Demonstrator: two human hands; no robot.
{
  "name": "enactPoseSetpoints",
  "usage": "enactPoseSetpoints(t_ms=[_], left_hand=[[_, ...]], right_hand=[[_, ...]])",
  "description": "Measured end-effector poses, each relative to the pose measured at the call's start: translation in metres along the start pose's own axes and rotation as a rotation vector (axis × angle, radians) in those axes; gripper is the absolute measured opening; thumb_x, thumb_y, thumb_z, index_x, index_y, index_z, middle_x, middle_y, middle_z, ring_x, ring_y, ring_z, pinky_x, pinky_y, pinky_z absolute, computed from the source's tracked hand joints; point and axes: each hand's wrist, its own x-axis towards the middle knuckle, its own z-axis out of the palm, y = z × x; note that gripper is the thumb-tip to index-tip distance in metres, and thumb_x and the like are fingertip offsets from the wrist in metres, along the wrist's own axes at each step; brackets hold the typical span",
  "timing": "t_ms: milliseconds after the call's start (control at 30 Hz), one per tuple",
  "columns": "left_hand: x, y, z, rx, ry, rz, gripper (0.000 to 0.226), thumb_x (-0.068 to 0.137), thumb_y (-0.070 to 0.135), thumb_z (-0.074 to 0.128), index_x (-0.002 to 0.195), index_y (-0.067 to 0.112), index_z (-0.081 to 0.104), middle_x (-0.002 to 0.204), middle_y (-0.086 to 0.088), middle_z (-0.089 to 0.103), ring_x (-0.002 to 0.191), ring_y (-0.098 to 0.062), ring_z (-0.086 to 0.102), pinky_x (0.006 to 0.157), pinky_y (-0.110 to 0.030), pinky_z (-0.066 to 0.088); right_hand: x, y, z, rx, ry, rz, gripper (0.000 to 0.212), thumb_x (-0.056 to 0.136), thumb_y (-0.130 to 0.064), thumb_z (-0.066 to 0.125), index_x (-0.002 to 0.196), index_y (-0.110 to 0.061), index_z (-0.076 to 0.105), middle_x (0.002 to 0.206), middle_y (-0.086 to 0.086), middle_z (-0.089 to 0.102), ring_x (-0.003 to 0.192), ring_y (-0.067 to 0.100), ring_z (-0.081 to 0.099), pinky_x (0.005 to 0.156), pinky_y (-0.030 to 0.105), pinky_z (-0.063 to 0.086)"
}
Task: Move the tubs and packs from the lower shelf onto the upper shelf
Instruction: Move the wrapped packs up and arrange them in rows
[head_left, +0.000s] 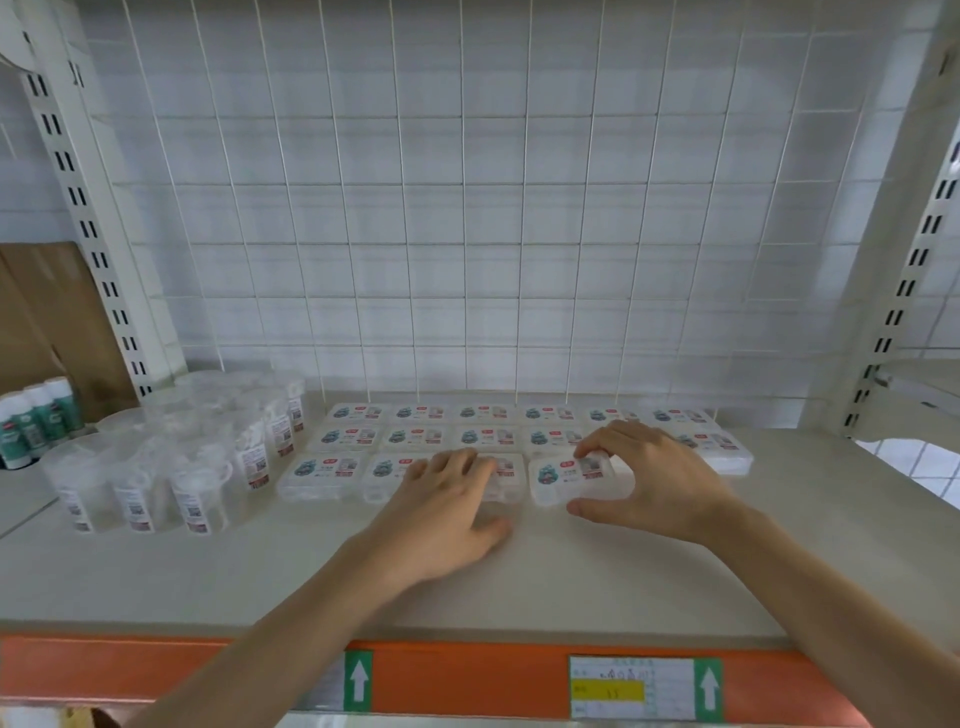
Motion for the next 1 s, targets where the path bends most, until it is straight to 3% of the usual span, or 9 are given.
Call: enactPoseSetpoints(t_ms=[333, 733, 933, 1000], left_hand=[[-0.003, 0.000, 0.005, 0.042, 0.038, 0.016, 0.065, 0.100, 0.054, 0.036, 0.153, 0.021, 0.018, 0.160, 0.000, 0.019, 0.147, -0.018, 0.015, 0.120, -0.038, 0.012], [-0.005, 0.002, 0.005, 0.040, 0.037, 0.025, 0.064, 0.101, 0.053, 0.033, 0.153, 0.019, 0.018, 0.160, -0.003, 0.018, 0.148, -0.018, 0.014, 0.121, -0.040, 0.010], [-0.005, 0.000, 0.005, 0.027, 0.073, 0.035, 0.066, 0.100, 0.053, 0.037, 0.153, 0.018, 0.022, 0.159, -0.004, 0.023, 0.147, -0.019, 0.018, 0.120, -0.035, 0.012], [-0.006, 0.002, 0.003, 0.040, 0.093, 0.044, 0.068, 0.098, 0.057, 0.037, 0.153, 0.018, 0.023, 0.159, -0.003, 0.024, 0.147, -0.019, 0.019, 0.119, -0.034, 0.013]], right_hand=[[0.004, -0.003, 0.008, 0.021, -0.069, 0.001, 0.046, 0.075, -0.061, 0.070, 0.112, -0.035, 0.061, 0.111, -0.021, 0.051, 0.108, 0.004, 0.052, 0.096, 0.029, 0.041], [0.003, -0.008, 0.016, -0.036, -0.030, 0.010, 0.043, 0.081, -0.054, 0.068, 0.116, -0.032, 0.060, 0.117, -0.015, 0.053, 0.113, 0.007, 0.049, 0.092, 0.020, 0.032], [0.001, -0.014, 0.007, -0.050, -0.041, 0.010, 0.047, 0.080, -0.063, 0.064, 0.115, -0.031, 0.060, 0.122, -0.015, 0.052, 0.115, 0.007, 0.050, 0.097, 0.023, 0.036], [0.000, -0.018, 0.000, -0.029, -0.030, 0.029, 0.048, 0.082, -0.063, 0.061, 0.117, -0.030, 0.059, 0.126, -0.013, 0.053, 0.119, 0.008, 0.049, 0.097, 0.020, 0.032]])
